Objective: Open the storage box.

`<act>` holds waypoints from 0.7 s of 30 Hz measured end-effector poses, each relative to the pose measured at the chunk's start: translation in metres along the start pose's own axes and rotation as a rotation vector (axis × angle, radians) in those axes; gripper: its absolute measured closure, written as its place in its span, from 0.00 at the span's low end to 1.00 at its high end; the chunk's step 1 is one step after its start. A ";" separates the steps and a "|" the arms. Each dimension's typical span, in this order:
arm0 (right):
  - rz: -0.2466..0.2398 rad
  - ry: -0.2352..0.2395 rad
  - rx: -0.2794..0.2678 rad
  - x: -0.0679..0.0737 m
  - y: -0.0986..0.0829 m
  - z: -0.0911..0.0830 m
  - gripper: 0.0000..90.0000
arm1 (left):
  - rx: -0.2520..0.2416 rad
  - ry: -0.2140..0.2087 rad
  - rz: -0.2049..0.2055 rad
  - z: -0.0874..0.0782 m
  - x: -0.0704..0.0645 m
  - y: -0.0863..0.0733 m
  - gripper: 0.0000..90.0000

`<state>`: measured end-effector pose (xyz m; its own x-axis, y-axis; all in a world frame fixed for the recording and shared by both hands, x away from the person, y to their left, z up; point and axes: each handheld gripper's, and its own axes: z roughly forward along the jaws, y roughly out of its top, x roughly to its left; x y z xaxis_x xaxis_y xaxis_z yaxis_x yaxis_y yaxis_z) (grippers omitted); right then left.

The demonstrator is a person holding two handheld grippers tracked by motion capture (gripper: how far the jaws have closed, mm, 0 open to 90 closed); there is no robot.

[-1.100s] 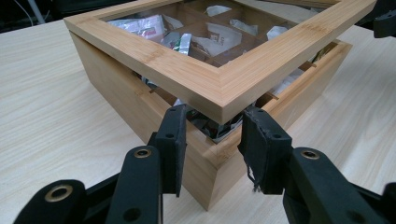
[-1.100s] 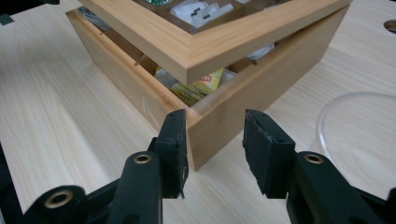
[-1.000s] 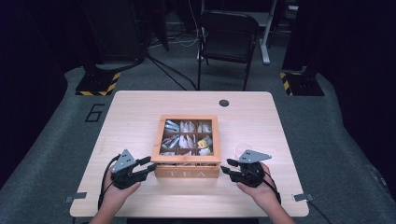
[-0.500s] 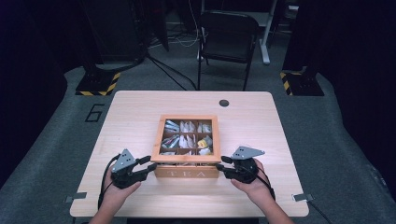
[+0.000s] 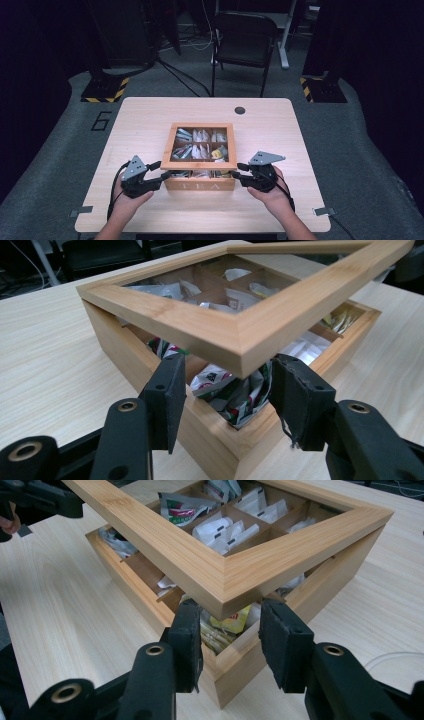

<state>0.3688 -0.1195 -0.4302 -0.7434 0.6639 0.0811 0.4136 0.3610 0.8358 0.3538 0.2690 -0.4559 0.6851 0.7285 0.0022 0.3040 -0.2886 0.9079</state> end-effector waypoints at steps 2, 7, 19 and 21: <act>0.005 0.001 -0.003 -0.001 0.003 -0.001 0.67 | 0.007 0.006 0.009 0.001 0.000 0.001 0.52; 0.001 -0.009 -0.014 -0.002 0.008 -0.003 0.67 | -0.009 0.038 0.003 0.003 0.002 0.003 0.51; -0.013 -0.012 -0.035 -0.003 0.014 -0.006 0.67 | -0.075 0.090 0.019 0.001 0.006 0.014 0.52; -0.009 -0.010 -0.036 -0.003 0.014 -0.006 0.67 | -0.082 0.096 0.028 0.002 0.006 0.015 0.52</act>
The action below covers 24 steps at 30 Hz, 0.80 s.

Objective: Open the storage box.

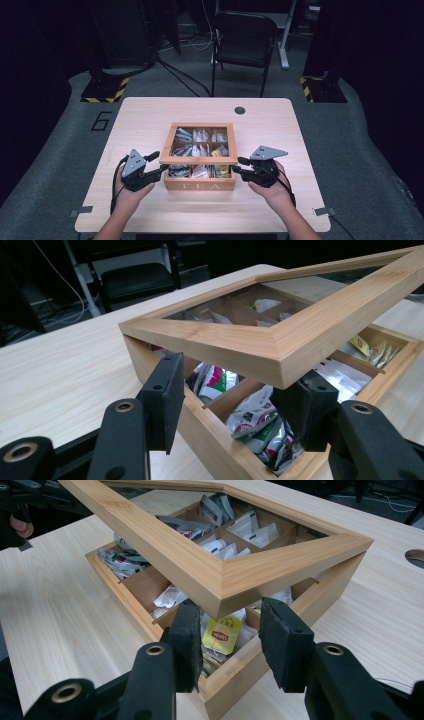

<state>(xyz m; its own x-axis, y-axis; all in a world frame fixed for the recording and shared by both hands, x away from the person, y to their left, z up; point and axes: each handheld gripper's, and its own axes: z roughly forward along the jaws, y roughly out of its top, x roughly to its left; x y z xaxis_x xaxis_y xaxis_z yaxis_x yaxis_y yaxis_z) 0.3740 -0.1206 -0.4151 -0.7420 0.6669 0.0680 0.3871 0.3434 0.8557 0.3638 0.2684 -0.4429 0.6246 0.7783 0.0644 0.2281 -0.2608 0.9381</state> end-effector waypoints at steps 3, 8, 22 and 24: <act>0.004 0.001 -0.008 -0.001 0.001 0.000 0.66 | 0.003 -0.003 0.005 0.000 0.001 0.002 0.53; -0.042 -0.032 -0.028 -0.001 0.005 0.001 0.59 | -0.007 -0.001 0.015 -0.001 0.002 0.009 0.54; -0.141 -0.061 -0.062 -0.010 0.030 0.005 0.55 | -0.016 -0.007 0.060 0.003 0.009 0.033 0.60; -0.148 -0.065 -0.060 -0.011 0.032 0.006 0.55 | -0.018 -0.010 0.056 0.003 0.010 0.034 0.60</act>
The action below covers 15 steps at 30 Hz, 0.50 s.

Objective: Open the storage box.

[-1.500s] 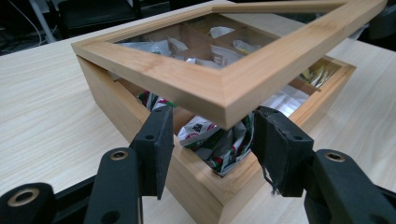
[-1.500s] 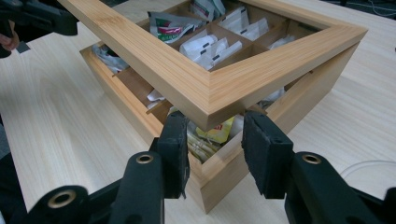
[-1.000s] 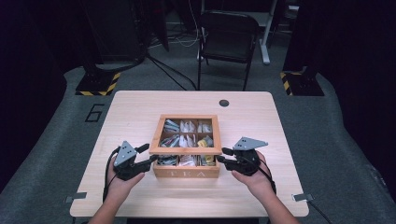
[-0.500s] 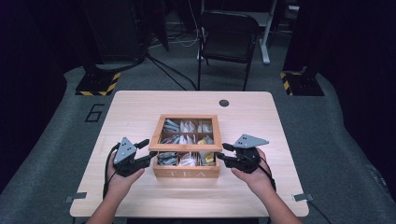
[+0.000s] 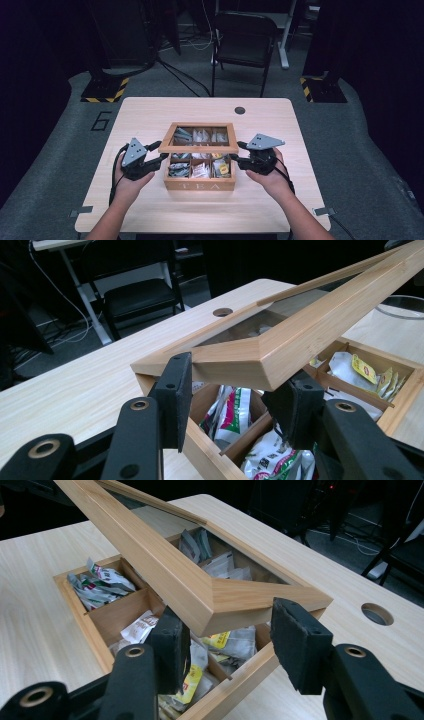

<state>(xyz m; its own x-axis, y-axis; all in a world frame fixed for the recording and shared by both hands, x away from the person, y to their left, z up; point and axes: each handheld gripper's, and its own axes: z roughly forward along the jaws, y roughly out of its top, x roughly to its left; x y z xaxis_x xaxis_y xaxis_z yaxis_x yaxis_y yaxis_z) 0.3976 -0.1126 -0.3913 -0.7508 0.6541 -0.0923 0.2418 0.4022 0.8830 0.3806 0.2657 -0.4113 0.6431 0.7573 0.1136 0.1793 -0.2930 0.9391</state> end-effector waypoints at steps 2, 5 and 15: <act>-0.004 -0.003 -0.004 -0.001 0.001 0.001 0.56 | -0.006 -0.007 -0.011 0.001 0.002 0.001 0.61; 0.003 0.002 -0.016 -0.004 0.002 0.001 0.55 | -0.007 -0.011 -0.012 0.001 0.004 0.003 0.62; -0.029 -0.031 -0.033 -0.013 0.015 0.008 0.53 | -0.024 -0.023 -0.029 0.004 0.015 0.018 0.64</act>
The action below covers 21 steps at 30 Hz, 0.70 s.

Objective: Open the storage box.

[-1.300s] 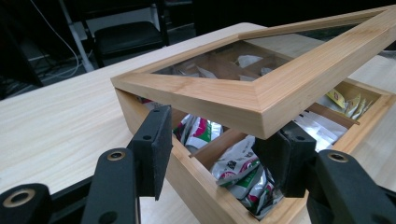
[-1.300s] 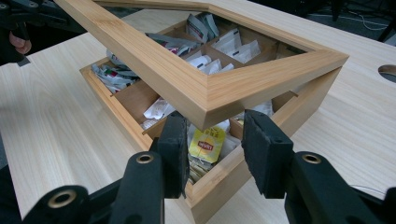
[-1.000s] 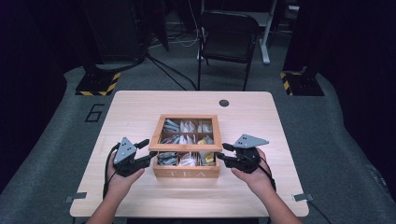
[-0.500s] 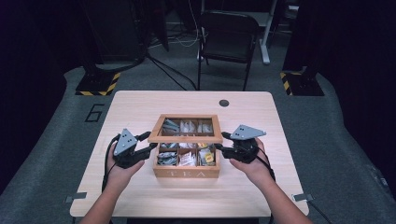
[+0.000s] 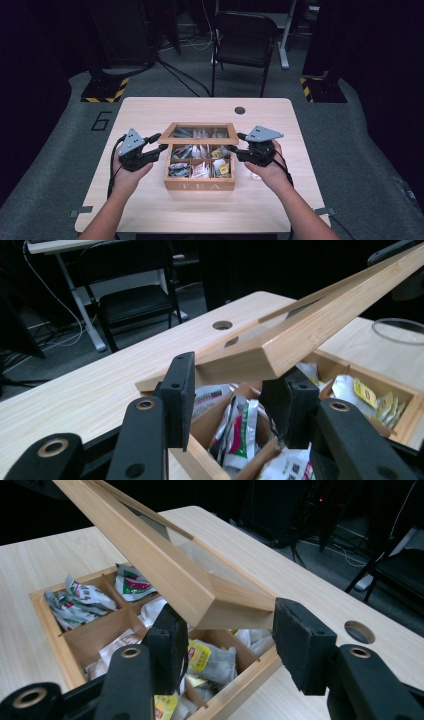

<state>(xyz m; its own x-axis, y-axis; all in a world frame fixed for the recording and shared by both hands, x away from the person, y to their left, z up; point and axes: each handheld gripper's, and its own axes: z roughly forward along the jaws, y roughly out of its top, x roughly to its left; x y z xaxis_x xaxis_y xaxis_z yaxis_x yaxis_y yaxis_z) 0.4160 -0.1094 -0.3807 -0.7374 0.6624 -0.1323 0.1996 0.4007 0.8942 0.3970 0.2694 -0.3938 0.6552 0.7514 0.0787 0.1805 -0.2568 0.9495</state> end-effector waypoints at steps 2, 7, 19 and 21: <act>0.001 -0.014 0.002 -0.001 0.002 0.002 0.55 | -0.009 0.000 -0.013 0.002 0.004 0.005 0.64; 0.036 -0.023 -0.030 -0.009 0.009 0.005 0.60 | -0.018 -0.003 -0.024 0.005 0.009 0.012 0.64; 0.044 -0.040 -0.025 -0.022 0.026 0.010 0.64 | -0.030 0.030 -0.038 0.022 0.020 0.015 0.60; 0.049 -0.038 -0.023 -0.024 0.029 0.011 0.64 | -0.027 0.035 -0.041 0.025 0.021 0.015 0.60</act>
<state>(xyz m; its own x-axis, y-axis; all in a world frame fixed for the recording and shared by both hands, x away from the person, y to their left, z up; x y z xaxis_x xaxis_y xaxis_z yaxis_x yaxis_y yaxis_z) 0.4467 -0.1072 -0.3565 -0.7020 0.7046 -0.1036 0.2199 0.3528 0.9095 0.4319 0.2659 -0.3856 0.6215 0.7818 0.0499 0.1863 -0.2093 0.9599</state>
